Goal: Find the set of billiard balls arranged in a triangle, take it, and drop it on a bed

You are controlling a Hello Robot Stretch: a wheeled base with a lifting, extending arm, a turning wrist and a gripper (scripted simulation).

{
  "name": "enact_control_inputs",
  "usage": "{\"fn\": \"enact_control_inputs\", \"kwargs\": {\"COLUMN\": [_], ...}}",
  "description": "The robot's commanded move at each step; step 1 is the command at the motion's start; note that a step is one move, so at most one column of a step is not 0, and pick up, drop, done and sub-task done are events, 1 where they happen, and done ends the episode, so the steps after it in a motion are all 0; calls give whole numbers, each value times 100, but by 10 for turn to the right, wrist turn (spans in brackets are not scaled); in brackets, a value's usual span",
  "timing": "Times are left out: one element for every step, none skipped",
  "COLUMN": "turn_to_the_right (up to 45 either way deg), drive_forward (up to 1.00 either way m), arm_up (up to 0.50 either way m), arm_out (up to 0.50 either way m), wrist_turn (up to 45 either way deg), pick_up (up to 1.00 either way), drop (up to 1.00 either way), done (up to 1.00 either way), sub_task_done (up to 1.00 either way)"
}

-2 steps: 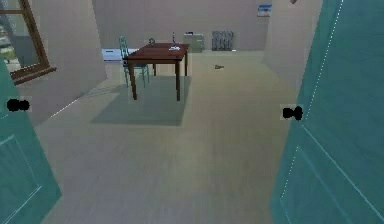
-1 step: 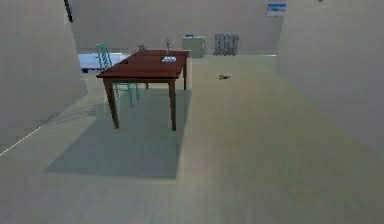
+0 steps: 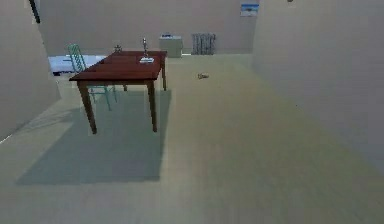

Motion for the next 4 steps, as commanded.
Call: {"fn": "enact_control_inputs", "kwargs": {"turn_to_the_right": [0,0,0,30], "drive_forward": [50,100,100,0], "arm_up": [0,0,0,0], "arm_out": [0,0,0,0], "wrist_turn": [0,0,0,0], "pick_up": [0,0,0,0], "drop": [0,0,0,0], "done": [0,0,0,0], "sub_task_done": [0,0,0,0]}}
